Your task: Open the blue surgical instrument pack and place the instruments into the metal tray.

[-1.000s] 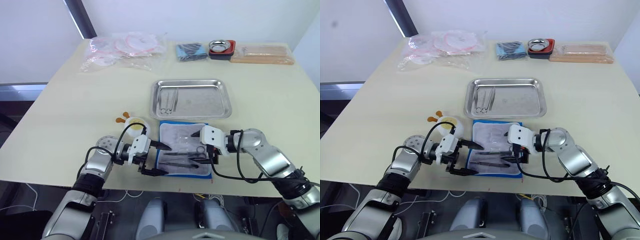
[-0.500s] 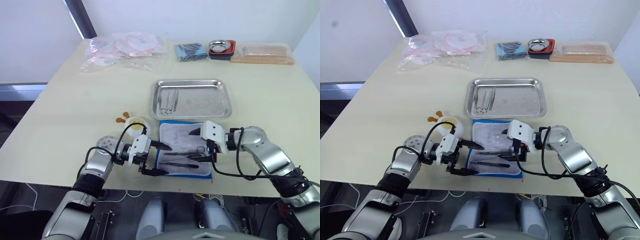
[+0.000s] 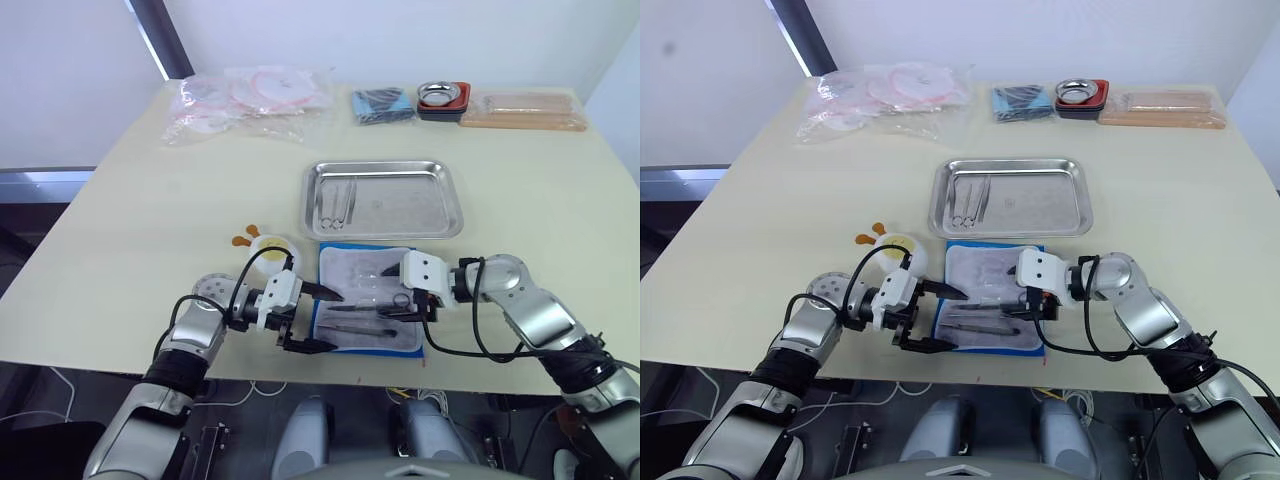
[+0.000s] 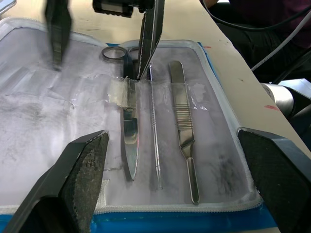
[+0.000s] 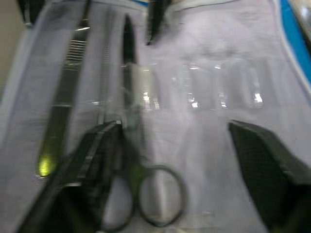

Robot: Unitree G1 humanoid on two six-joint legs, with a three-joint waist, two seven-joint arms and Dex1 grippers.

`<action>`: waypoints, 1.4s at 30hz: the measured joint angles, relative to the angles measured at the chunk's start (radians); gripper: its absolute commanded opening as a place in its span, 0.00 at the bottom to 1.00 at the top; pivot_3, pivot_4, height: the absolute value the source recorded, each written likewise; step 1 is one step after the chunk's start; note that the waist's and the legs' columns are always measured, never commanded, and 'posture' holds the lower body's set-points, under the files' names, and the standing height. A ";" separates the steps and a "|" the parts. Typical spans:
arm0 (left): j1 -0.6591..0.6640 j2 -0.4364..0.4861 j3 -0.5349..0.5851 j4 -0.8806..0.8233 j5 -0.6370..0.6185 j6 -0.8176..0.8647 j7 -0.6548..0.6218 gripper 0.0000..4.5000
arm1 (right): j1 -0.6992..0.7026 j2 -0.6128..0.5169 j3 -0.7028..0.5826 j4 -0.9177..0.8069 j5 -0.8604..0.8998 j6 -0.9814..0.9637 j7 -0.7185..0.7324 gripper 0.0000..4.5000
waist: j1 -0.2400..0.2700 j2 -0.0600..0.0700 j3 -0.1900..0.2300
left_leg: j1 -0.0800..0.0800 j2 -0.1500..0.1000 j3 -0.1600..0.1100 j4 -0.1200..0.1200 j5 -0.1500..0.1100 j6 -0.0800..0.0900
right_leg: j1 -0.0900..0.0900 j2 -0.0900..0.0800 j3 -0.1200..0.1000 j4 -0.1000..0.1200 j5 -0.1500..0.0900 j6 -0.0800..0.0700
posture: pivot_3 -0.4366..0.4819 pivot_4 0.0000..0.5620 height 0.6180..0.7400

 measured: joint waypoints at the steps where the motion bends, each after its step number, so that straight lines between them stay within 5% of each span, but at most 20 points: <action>1: 0.000 0.000 0.000 0.000 0.001 0.001 0.000 1.00 | 0.002 0.000 0.003 0.000 0.000 -0.003 0.004 0.40 | 0.000 0.000 -0.001 | 0.000 0.000 0.000 0.000 0.000 0.000 | 0.000 0.000 0.000 0.000 0.000 0.000 | 0.48 0.27 1.00; 2: 0.000 0.000 0.000 0.000 0.003 0.003 0.001 1.00 | 0.004 0.001 0.006 0.000 0.001 -0.004 0.013 0.26 | 0.000 0.000 -0.001 | 0.000 0.000 0.000 0.000 0.000 0.000 | 0.000 0.000 0.000 0.000 0.000 0.000 | 0.48 0.27 1.00; 6: 0.000 0.000 0.000 0.001 0.007 0.008 0.002 1.00 | 0.010 0.001 0.015 0.001 0.004 -0.008 0.029 0.01 | -0.002 0.000 -0.004 | 0.002 0.000 0.000 0.000 0.000 0.000 | 0.002 0.000 0.000 0.000 0.000 0.000 | 0.48 0.27 1.00; 42: -0.001 -0.005 -0.001 -0.005 0.009 0.021 0.007 1.00 | -0.128 -0.121 0.108 -0.227 -0.105 0.297 0.109 0.01 | 0.000 0.000 -0.003 | 0.005 0.000 -0.001 0.000 -0.001 0.001 | 0.006 0.000 -0.001 -0.002 -0.001 0.000 | 0.48 0.27 1.00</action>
